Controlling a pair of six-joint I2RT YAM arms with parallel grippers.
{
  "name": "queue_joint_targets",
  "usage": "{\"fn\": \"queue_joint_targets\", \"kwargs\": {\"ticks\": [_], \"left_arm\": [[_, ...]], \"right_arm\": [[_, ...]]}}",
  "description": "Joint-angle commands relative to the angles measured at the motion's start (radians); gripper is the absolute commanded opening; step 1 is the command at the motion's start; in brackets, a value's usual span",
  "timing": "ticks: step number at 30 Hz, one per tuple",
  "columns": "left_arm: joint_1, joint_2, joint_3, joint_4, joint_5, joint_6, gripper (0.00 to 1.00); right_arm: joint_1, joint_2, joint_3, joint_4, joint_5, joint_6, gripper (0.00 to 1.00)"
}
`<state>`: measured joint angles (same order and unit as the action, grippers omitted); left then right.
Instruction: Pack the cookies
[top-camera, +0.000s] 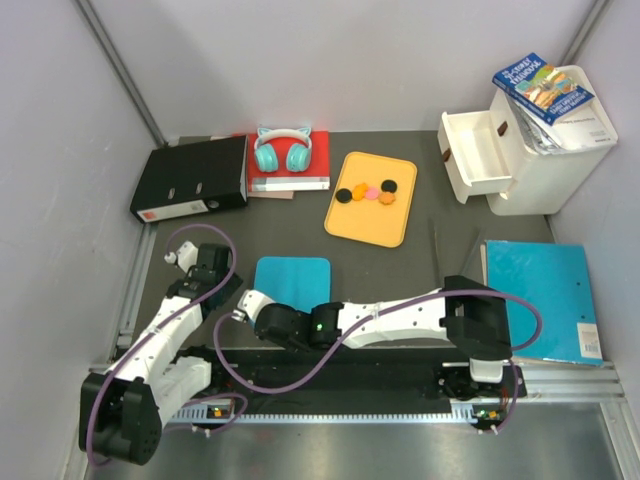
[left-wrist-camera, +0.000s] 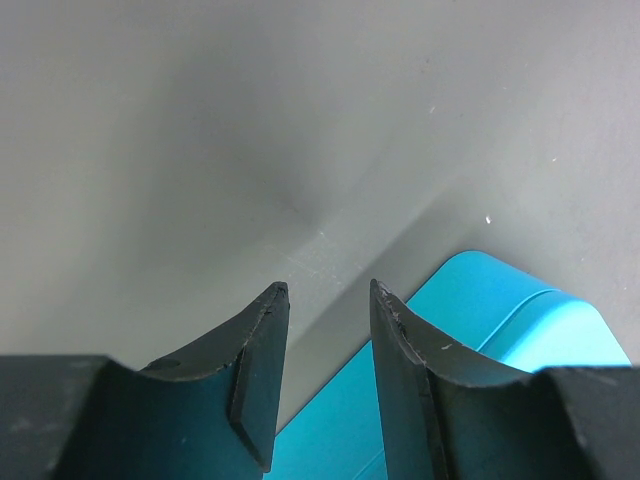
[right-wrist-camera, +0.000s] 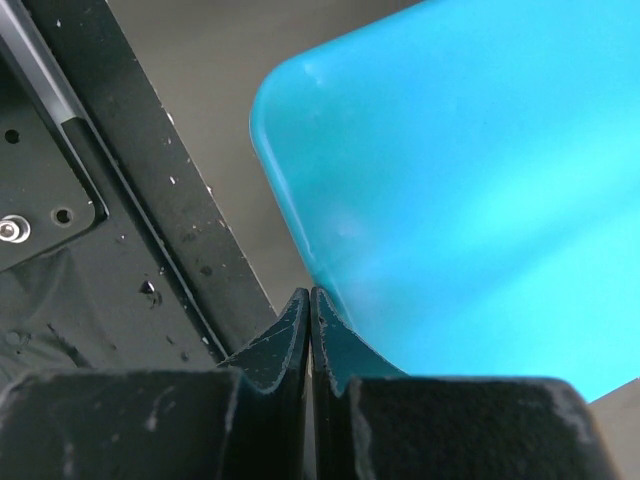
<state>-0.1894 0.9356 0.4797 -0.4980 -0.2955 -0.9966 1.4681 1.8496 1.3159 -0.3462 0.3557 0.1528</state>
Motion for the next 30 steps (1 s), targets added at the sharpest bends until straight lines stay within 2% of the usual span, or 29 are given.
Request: {"fn": "queue_joint_targets", "kwargs": {"ticks": [1, 7, 13, 17, 20, 21, 23, 24, 25, 28, 30], "left_arm": [[0.007, -0.018, -0.01, 0.03, 0.002, -0.011, 0.43], [0.007, -0.017, 0.0, 0.026, -0.007, -0.007, 0.43], [0.007, -0.008, 0.052, 0.007, -0.047, 0.003, 0.45], [0.008, 0.0, 0.112, -0.02, -0.051, 0.012, 0.46], [0.008, 0.006, 0.16, -0.039, -0.056, 0.042, 0.54], [0.008, 0.014, 0.172, -0.042, -0.056, 0.05, 0.68], [0.008, 0.025, 0.203, -0.042, -0.033, 0.075, 0.83], [0.008, 0.029, 0.221, -0.04, -0.019, 0.085, 0.96], [0.008, 0.034, 0.227, -0.027, -0.005, 0.091, 0.98], [0.008, 0.046, 0.243, 0.022, 0.096, 0.131, 0.98], [0.008, 0.051, 0.238, 0.071, 0.227, 0.171, 0.98]], "right_arm": [[-0.008, 0.007, 0.033, 0.033, 0.039, 0.008, 0.0], [0.006, -0.095, -0.029, 0.092, 0.011, -0.018, 0.0], [-0.002, -0.216, -0.006, 0.029, 0.052, -0.01, 0.0], [-0.104, -0.273, -0.003, 0.007, 0.02, 0.051, 0.0], [-0.242, -0.315, -0.071, 0.039, -0.091, 0.141, 0.0], [-0.285, -0.328, -0.096, 0.065, -0.191, 0.193, 0.0], [-0.399, -0.348, -0.176, 0.158, -0.306, 0.249, 0.0], [-0.429, -0.349, -0.199, 0.191, -0.407, 0.301, 0.0], [-0.475, -0.351, -0.222, 0.223, -0.449, 0.318, 0.0], [-0.512, -0.339, -0.273, 0.324, -0.538, 0.353, 0.0], [-0.52, -0.319, -0.291, 0.38, -0.576, 0.37, 0.0]]}}
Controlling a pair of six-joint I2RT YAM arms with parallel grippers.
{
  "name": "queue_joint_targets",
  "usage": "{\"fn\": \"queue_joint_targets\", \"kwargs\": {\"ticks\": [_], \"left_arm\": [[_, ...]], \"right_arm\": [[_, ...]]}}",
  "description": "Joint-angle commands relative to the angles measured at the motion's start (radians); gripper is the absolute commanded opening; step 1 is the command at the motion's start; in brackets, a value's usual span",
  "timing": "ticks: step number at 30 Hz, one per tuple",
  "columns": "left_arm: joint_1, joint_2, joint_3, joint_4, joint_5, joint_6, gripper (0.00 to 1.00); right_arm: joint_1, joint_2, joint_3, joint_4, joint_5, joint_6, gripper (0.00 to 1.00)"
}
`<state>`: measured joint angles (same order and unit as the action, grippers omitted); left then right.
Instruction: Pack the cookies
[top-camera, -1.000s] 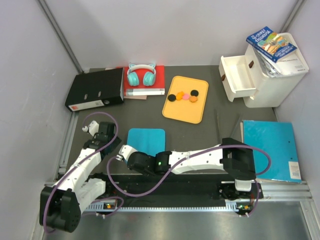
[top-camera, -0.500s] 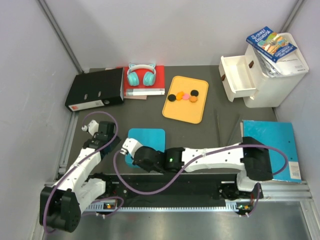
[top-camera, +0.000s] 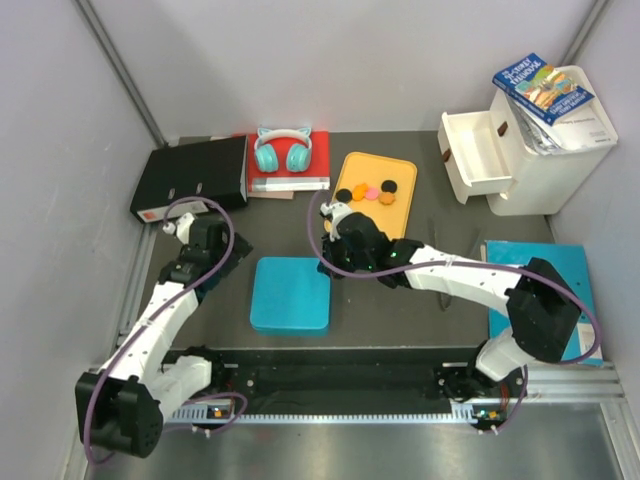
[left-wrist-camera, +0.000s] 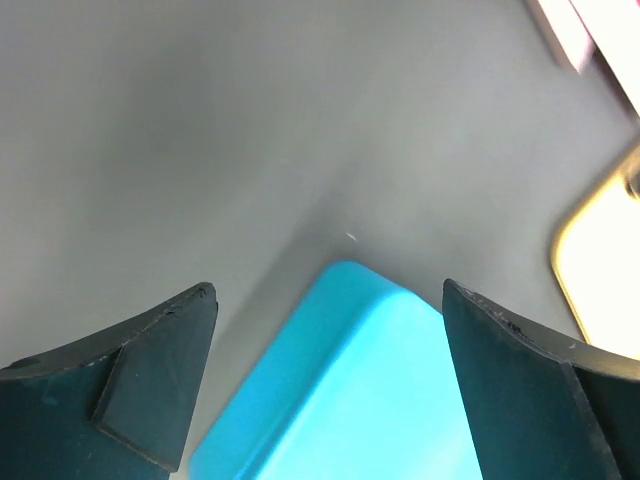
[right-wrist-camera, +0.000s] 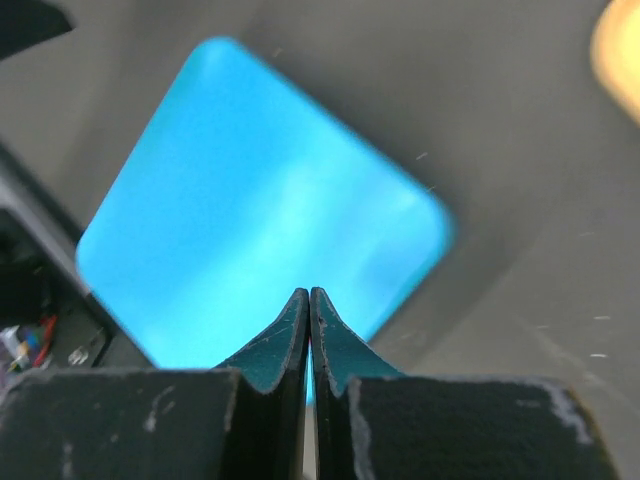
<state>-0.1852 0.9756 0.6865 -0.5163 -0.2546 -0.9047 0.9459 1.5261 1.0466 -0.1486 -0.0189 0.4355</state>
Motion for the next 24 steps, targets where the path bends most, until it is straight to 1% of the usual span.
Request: {"fn": "queue_joint_targets", "kwargs": {"ticks": [1, 2, 5, 6, 7, 8, 9, 11, 12, 14, 15, 17, 19, 22, 24], "left_arm": [[0.003, 0.012, 0.033, 0.119, 0.222, 0.082, 0.98], [0.003, 0.014, 0.027, 0.146, 0.327, 0.082, 0.98], [0.003, 0.015, -0.008, 0.241, 0.464, 0.07, 0.98], [0.003, 0.015, -0.033, 0.275, 0.55, 0.064, 0.93], [0.003, 0.02, -0.047, 0.306, 0.598, 0.05, 0.88], [0.003, 0.026, -0.06, 0.349, 0.63, 0.043, 0.78], [0.003, 0.028, -0.085, 0.358, 0.667, 0.036, 0.73], [0.003, 0.043, -0.105, 0.366, 0.681, 0.03, 0.62], [0.003, 0.046, -0.122, 0.357, 0.684, 0.03, 0.53], [0.003, 0.058, -0.137, 0.349, 0.695, 0.036, 0.46], [0.003, 0.057, -0.152, 0.346, 0.698, 0.038, 0.38], [0.003, 0.051, -0.168, 0.346, 0.71, 0.04, 0.31], [0.003, 0.041, -0.186, 0.341, 0.713, 0.049, 0.21], [0.003, 0.026, -0.2, 0.312, 0.709, 0.07, 0.14], [0.003, 0.029, -0.206, 0.289, 0.69, 0.081, 0.11]], "right_arm": [[-0.001, 0.011, -0.026, 0.199, -0.217, 0.097, 0.0], [-0.009, 0.017, -0.034, 0.214, -0.231, 0.112, 0.0], [-0.019, 0.04, -0.043, 0.262, -0.259, 0.135, 0.0], [-0.019, 0.054, -0.042, 0.268, -0.269, 0.138, 0.0], [-0.021, 0.061, -0.04, 0.273, -0.273, 0.143, 0.0], [-0.027, 0.068, -0.042, 0.277, -0.277, 0.149, 0.0], [-0.03, 0.074, -0.042, 0.28, -0.285, 0.152, 0.0], [-0.035, 0.097, -0.043, 0.288, -0.288, 0.163, 0.0], [-0.039, 0.104, -0.045, 0.29, -0.292, 0.164, 0.0], [-0.041, 0.114, -0.048, 0.294, -0.294, 0.17, 0.0], [-0.042, 0.115, -0.051, 0.296, -0.291, 0.169, 0.0], [-0.044, 0.12, -0.056, 0.297, -0.289, 0.169, 0.0], [-0.045, 0.124, -0.056, 0.293, -0.283, 0.169, 0.0], [-0.055, 0.143, -0.059, 0.291, -0.279, 0.177, 0.0], [-0.061, 0.158, -0.065, 0.303, -0.283, 0.189, 0.0]]}}
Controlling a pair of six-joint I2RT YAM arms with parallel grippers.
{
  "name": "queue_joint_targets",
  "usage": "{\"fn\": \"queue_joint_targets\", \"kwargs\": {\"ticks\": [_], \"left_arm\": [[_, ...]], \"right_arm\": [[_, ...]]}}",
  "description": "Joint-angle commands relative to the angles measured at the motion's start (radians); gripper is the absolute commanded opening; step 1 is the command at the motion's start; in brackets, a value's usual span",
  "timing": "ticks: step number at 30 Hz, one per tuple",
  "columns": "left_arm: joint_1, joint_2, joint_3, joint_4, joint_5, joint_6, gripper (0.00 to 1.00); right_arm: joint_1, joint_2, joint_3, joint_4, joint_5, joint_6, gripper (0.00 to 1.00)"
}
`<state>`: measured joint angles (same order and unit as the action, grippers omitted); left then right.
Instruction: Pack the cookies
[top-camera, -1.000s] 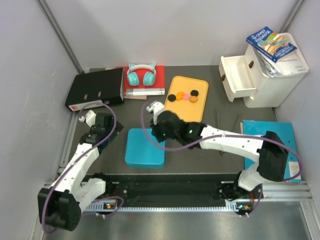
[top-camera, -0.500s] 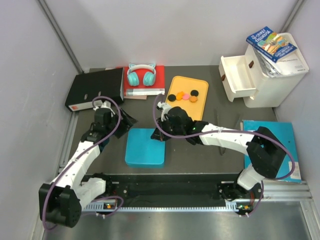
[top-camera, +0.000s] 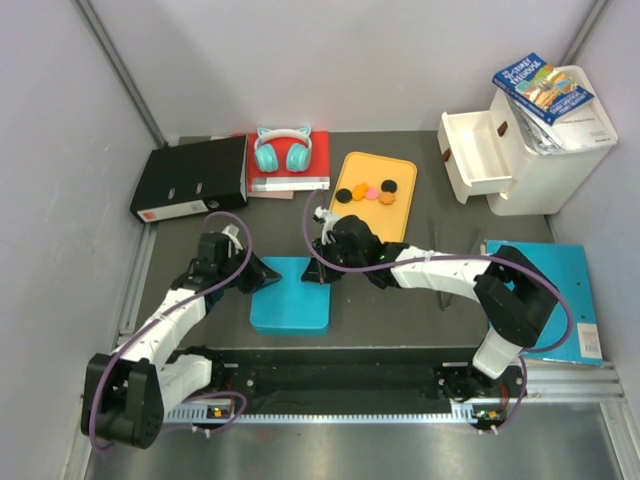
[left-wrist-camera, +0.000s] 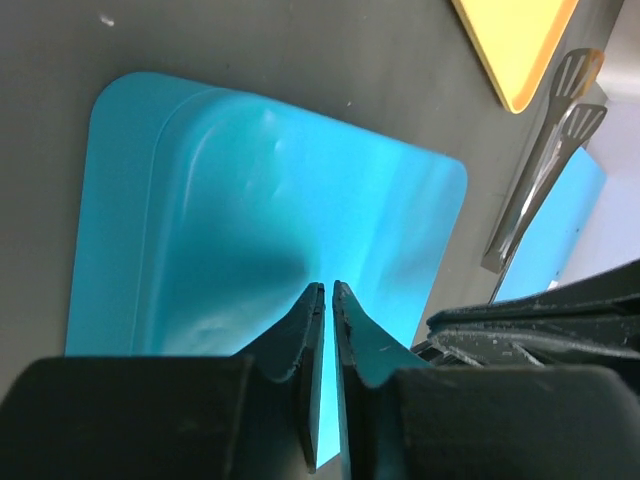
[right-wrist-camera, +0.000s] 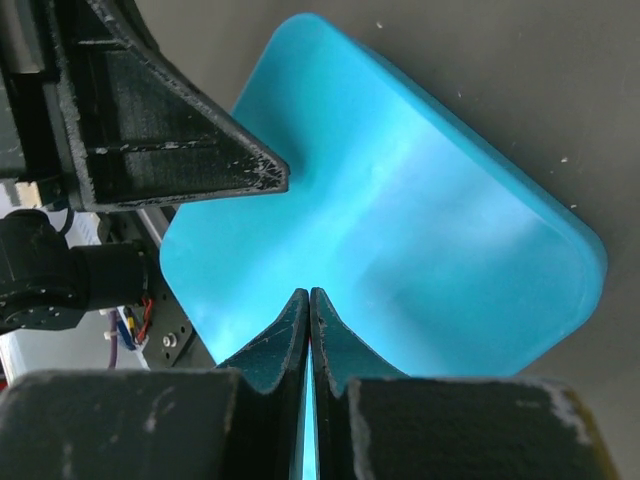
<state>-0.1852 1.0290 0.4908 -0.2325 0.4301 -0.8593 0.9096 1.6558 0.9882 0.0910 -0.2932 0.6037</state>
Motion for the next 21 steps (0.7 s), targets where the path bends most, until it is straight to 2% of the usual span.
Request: {"fn": "queue_joint_targets", "kwargs": {"ticks": [1, 5, 11, 14, 17, 21], "left_arm": [[0.003, -0.015, -0.014, -0.02, -0.001, 0.043, 0.1], [0.003, 0.006, -0.053, -0.076, -0.051, 0.04, 0.01], [0.003, 0.023, -0.132, -0.07, -0.067, 0.003, 0.0], [0.003, 0.013, -0.114, -0.065, -0.067, 0.008, 0.0], [0.003, -0.018, -0.075, -0.067, -0.07, 0.016, 0.09], [0.003, -0.052, -0.006, -0.059, -0.079, 0.035, 0.27]], "right_arm": [[-0.031, 0.033, -0.014, 0.072, -0.012, 0.025, 0.0], [-0.035, 0.053, -0.023, 0.089, -0.021, 0.047, 0.0], [-0.038, 0.068, -0.025, 0.087, -0.021, 0.042, 0.0], [-0.04, 0.067, -0.022, 0.084, -0.023, 0.039, 0.0], [-0.038, 0.053, -0.011, 0.072, -0.02, 0.028, 0.0], [-0.038, 0.021, 0.024, 0.038, -0.014, 0.011, 0.0]]}}
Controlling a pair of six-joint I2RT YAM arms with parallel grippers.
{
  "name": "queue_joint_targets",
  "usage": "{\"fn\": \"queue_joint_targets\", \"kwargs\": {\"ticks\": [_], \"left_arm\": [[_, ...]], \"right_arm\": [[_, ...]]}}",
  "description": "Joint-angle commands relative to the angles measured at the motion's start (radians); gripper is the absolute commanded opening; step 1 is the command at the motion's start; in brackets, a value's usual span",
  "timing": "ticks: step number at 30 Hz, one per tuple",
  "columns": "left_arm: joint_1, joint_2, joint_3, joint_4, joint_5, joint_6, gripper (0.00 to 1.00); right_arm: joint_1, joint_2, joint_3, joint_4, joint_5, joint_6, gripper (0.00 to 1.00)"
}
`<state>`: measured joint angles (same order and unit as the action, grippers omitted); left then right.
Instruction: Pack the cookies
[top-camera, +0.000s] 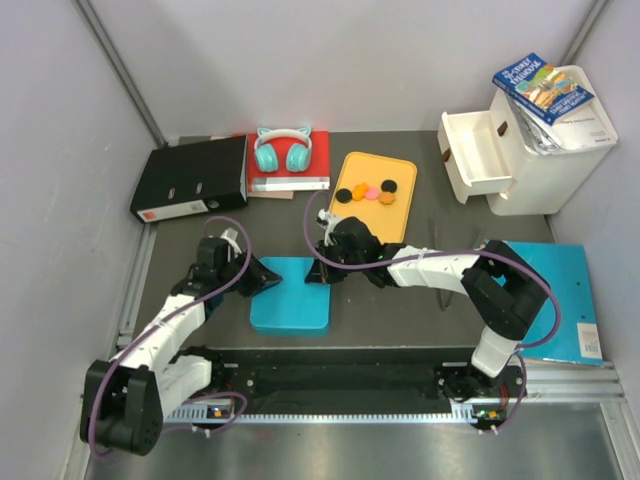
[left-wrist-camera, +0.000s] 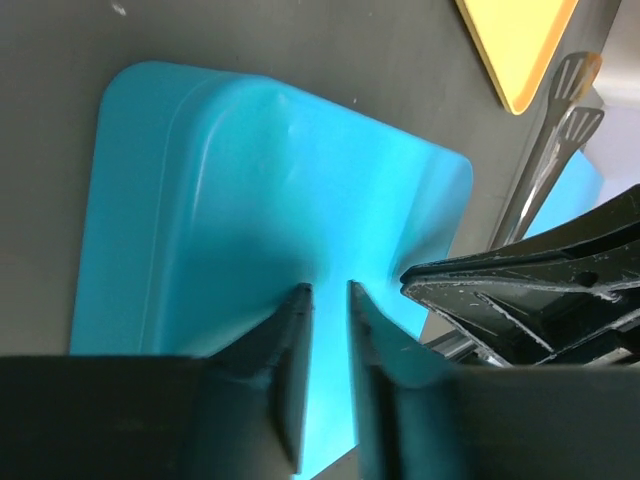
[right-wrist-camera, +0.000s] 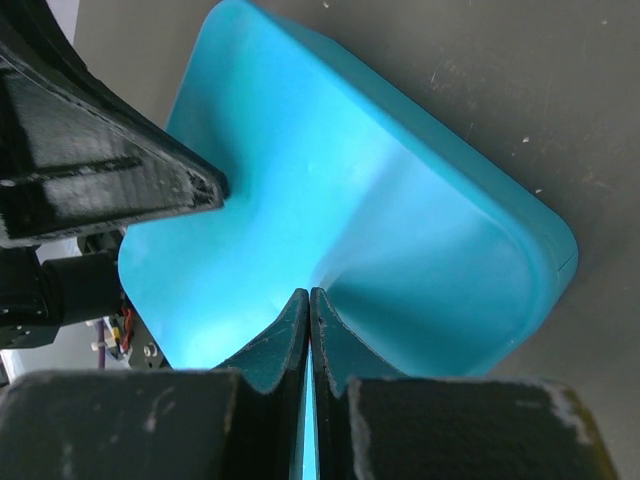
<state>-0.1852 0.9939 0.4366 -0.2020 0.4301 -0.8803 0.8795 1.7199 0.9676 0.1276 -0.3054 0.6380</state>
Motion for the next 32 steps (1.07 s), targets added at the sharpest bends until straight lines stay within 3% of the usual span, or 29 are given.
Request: {"fn": "queue_joint_targets", "kwargs": {"ticks": [1, 7, 11, 15, 17, 18, 21, 25, 32], "left_arm": [[0.003, -0.023, 0.066, -0.091, -0.083, 0.061, 0.34], [0.004, -0.026, 0.198, -0.099, -0.102, 0.066, 0.53], [0.004, -0.034, 0.263, -0.164, -0.165, 0.072, 0.54], [0.006, -0.035, 0.266, -0.269, -0.37, 0.069, 0.53], [0.006, -0.032, 0.261, -0.292, -0.405, 0.092, 0.56], [0.006, -0.026, 0.264, -0.301, -0.422, 0.118, 0.67], [0.004, -0.026, 0.269, -0.298, -0.458, 0.144, 0.98], [0.004, 0.008, 0.301, -0.269, -0.426, 0.184, 0.98], [0.004, 0.081, 0.326, -0.248, -0.373, 0.188, 0.98]], "right_arm": [[-0.008, -0.049, 0.055, -0.006, 0.002, -0.029, 0.0], [-0.011, -0.115, 0.121, -0.085, 0.031, -0.069, 0.04], [-0.027, -0.178, 0.111, -0.115, 0.069, -0.081, 0.1], [-0.059, -0.252, 0.042, -0.175, 0.161, -0.081, 0.18], [-0.06, -0.299, 0.016, -0.215, 0.227, -0.112, 0.28], [-0.062, -0.321, -0.021, -0.221, 0.244, -0.116, 0.4], [-0.062, -0.41, -0.096, -0.217, 0.302, -0.142, 0.55], [-0.062, -0.515, -0.158, -0.227, 0.397, -0.182, 0.6], [-0.037, -0.611, -0.193, -0.246, 0.434, -0.222, 0.62]]}}
